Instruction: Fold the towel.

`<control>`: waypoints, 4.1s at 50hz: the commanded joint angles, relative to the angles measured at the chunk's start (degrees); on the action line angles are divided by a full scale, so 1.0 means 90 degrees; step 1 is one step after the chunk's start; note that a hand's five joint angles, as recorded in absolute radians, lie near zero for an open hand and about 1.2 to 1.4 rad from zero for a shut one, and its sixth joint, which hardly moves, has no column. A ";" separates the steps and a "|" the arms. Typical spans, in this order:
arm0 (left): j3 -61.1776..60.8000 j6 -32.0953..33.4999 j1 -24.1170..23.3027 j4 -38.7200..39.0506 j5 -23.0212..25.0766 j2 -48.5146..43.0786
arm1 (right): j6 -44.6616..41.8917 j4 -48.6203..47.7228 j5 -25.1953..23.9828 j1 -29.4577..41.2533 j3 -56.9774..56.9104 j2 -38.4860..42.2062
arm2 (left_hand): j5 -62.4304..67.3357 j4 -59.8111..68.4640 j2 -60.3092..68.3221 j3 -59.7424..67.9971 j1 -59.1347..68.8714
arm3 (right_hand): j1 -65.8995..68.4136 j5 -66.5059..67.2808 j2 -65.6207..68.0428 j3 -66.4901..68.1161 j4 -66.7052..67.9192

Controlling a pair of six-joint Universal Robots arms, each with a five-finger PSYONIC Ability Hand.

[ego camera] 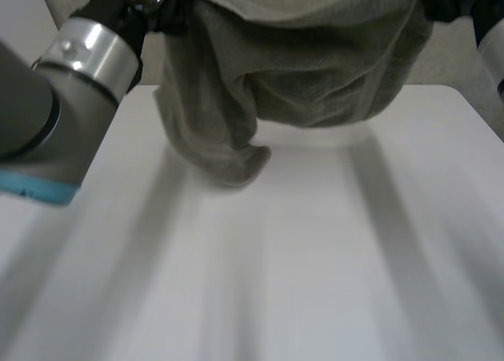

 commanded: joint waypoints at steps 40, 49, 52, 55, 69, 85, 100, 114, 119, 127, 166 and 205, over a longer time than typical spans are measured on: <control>-0.3685 0.1574 -0.0420 0.0374 -0.0741 -0.1269 | -0.0954 0.1656 -0.1524 -0.1691 0.2899 0.0256 | -0.4400 -0.0346 -0.4333 -0.0308 -0.3983 | 0.0481 0.0428 0.0518 -0.0297 -0.0485; -0.3773 0.1583 -0.0126 0.0345 -0.0879 -0.1279 | -0.0698 0.1656 -0.1534 -0.1965 0.2850 0.0334 | -0.4381 -0.0346 -0.4314 -0.0308 -0.3965 | 0.0481 0.0428 0.0518 -0.0297 -0.0485; -0.3812 0.1583 -0.0048 0.0335 -0.0879 -0.1279 | -0.0689 0.1656 -0.1534 -0.2014 0.2821 0.0334 | -0.4344 -0.0346 -0.4277 -0.0308 -0.3927 | 0.0481 0.0428 0.0518 -0.0297 -0.0485; -0.3851 0.1593 0.0020 0.0345 -0.0879 -0.1269 | -0.0679 0.1666 -0.1534 -0.2092 0.2811 0.0334 | -0.4306 -0.0346 -0.4240 -0.0308 -0.3890 | 0.0481 0.0428 0.0518 -0.0297 -0.0485; -0.3724 0.1632 0.0343 0.0374 -0.0840 -0.1562 | -0.0689 0.1666 -0.1524 -0.2258 0.2801 0.0353 | -0.3540 -0.0346 -0.3473 -0.0308 -0.3124 | 0.0481 0.0428 0.0518 -0.0297 -0.0485; -0.3773 0.1661 0.0704 0.0306 -0.0859 -0.1113 | -0.0766 0.2162 -0.1631 -0.2600 0.2694 0.0256 | 0.0439 -0.0346 0.0505 -0.0308 0.0855 | 0.0481 0.0428 0.0518 -0.0297 -0.0485; -0.3793 0.1632 0.1690 -0.0896 -0.0185 0.1446 | -0.1450 0.3541 -0.2677 -0.3196 0.2401 -0.0653 | 0.0439 -0.0346 0.0505 -0.0308 0.0855 | 0.0481 0.0428 0.0518 -0.0297 -0.0485; -0.2552 0.1593 0.2003 -0.1023 0.0508 0.0528 | -0.1470 0.3464 -0.2503 -0.2515 0.1232 -0.0062 | 0.0439 -0.0346 0.0505 -0.0308 0.0855 | 0.0481 0.0428 0.0518 -0.0297 -0.0485; -0.1547 0.1574 0.1964 -0.1062 0.0459 -0.0742 | -0.1568 0.3170 -0.1681 -0.1663 0.0321 0.0920 | 0.0439 -0.0346 0.0505 -0.0308 0.0855 | 0.0481 0.0428 0.0518 -0.0297 -0.0485; 0.1041 0.1476 0.1837 -0.0983 0.0401 -0.2158 | -0.1577 0.1988 -0.0851 -0.1096 -0.1525 0.2004 | 0.0439 -0.0346 0.0505 -0.0308 0.0855 | 0.0481 0.0428 0.0518 -0.0297 -0.0485; -0.2834 0.1300 0.2568 -0.0133 0.1875 -0.0472 | -0.1246 0.0942 -0.2773 -0.2403 0.2536 0.0122 | 0.0439 -0.0346 0.0505 -0.0308 0.0855 | 0.0481 0.0428 0.0518 -0.0297 -0.0485; -0.0121 0.0978 0.2462 -0.1618 0.1846 -0.2587 | -0.1890 0.1959 -0.1866 -0.1643 0.0233 0.2502 | 0.0439 -0.0346 0.0505 -0.0308 0.0855 | 0.0481 0.0428 0.0518 -0.0297 -0.0485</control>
